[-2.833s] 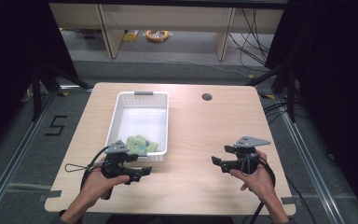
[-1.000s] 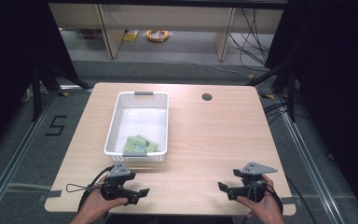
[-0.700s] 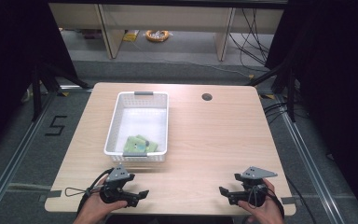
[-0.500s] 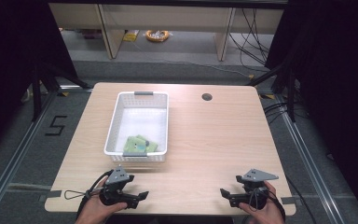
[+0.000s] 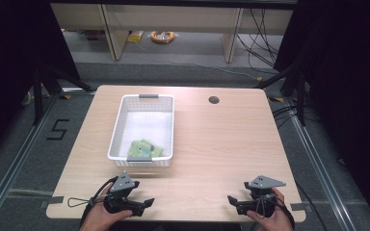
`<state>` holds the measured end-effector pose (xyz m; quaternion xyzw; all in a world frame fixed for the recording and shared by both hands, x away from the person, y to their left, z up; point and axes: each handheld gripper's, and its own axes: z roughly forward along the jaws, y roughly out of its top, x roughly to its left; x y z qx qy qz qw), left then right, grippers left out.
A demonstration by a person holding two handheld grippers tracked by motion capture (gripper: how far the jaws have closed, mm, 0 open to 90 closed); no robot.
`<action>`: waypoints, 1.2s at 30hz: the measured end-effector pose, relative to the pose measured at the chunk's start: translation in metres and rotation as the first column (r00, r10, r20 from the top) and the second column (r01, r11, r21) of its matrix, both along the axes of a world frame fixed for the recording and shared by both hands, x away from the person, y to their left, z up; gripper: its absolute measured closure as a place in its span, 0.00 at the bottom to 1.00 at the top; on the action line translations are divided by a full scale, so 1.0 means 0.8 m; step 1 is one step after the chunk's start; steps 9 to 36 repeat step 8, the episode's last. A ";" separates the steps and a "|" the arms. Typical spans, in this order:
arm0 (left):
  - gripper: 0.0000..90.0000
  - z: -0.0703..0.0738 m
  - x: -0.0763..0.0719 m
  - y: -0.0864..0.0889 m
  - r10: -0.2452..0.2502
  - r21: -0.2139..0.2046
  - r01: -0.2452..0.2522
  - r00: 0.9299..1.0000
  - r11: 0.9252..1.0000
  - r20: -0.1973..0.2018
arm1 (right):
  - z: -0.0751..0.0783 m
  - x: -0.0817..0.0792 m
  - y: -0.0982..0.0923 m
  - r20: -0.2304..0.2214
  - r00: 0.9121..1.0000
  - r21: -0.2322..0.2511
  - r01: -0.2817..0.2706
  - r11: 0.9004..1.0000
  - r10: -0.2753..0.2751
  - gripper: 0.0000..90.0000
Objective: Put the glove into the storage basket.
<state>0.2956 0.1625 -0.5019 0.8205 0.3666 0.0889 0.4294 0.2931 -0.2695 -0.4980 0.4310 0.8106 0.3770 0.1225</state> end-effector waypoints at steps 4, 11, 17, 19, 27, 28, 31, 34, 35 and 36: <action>0.18 0.000 0.000 0.000 -0.001 -0.001 0.001 1.000 1.000 -0.012 | 0.000 -0.001 0.001 -0.010 1.000 -0.003 0.017 1.000 -0.017 0.18; 0.18 -0.002 0.000 -0.001 0.015 -0.005 -0.015 1.000 1.000 -0.013 | -0.001 -0.001 0.001 -0.014 1.000 0.006 0.009 1.000 -0.009 0.18; 0.18 -0.002 0.000 -0.001 0.015 -0.005 -0.015 1.000 1.000 -0.013 | -0.001 -0.001 0.001 -0.014 1.000 0.006 0.009 1.000 -0.009 0.18; 0.18 -0.002 0.000 -0.001 0.015 -0.005 -0.015 1.000 1.000 -0.013 | -0.001 -0.001 0.001 -0.014 1.000 0.006 0.009 1.000 -0.009 0.18; 0.18 -0.002 0.000 -0.001 0.015 -0.005 -0.015 1.000 1.000 -0.013 | -0.001 -0.001 0.001 -0.014 1.000 0.006 0.009 1.000 -0.009 0.18; 0.18 -0.002 0.000 -0.001 0.015 -0.005 -0.015 1.000 1.000 -0.013 | -0.001 -0.001 0.001 -0.014 1.000 0.006 0.009 1.000 -0.009 0.18; 0.18 -0.002 0.000 -0.001 0.015 -0.005 -0.015 1.000 1.000 -0.013 | -0.001 -0.001 0.001 -0.014 1.000 0.006 0.009 1.000 -0.009 0.18; 0.18 -0.002 0.000 -0.001 0.015 -0.005 -0.015 1.000 1.000 -0.013 | -0.001 -0.001 0.001 -0.014 1.000 0.006 0.009 1.000 -0.009 0.18; 0.18 -0.002 0.000 -0.001 0.015 -0.005 -0.015 1.000 1.000 -0.013 | -0.001 -0.001 0.001 -0.014 1.000 0.006 0.009 1.000 -0.009 0.18; 0.18 -0.002 0.000 -0.001 0.015 -0.005 -0.015 1.000 1.000 -0.013 | -0.001 -0.001 0.001 -0.014 1.000 0.006 0.009 1.000 -0.009 0.18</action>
